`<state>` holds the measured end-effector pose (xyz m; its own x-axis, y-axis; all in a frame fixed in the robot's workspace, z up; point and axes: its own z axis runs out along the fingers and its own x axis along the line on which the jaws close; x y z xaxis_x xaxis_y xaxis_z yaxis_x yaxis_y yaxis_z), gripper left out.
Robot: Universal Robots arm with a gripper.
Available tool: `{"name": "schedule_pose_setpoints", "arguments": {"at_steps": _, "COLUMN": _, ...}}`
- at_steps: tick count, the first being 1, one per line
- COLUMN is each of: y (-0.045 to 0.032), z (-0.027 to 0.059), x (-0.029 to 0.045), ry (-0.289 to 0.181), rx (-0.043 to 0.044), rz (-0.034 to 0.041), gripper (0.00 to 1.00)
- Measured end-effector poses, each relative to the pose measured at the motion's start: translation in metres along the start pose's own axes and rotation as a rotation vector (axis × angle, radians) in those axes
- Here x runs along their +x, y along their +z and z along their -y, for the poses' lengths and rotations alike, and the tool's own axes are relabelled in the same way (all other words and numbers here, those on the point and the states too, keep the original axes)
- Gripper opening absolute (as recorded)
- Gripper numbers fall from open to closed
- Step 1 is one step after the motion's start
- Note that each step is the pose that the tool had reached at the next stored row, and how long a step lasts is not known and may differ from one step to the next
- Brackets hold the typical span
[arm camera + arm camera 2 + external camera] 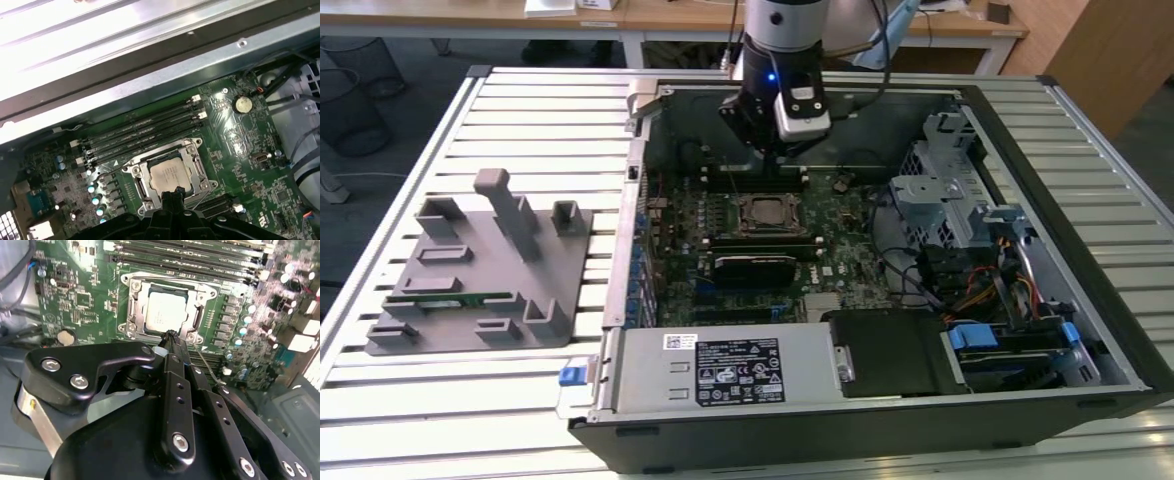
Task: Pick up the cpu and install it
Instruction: 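Install the first cpu locking lever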
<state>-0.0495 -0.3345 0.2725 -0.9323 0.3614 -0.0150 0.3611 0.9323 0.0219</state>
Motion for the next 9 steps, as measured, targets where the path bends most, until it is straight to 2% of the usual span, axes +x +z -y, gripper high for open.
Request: {"name": "schedule_pose_setpoints", "arguments": {"at_steps": 9, "y": 0.0021, "z": 0.0, "x": 0.0, "ry": -0.165, "rx": -0.0024, "rz": -0.0036, "gripper": 0.11}}
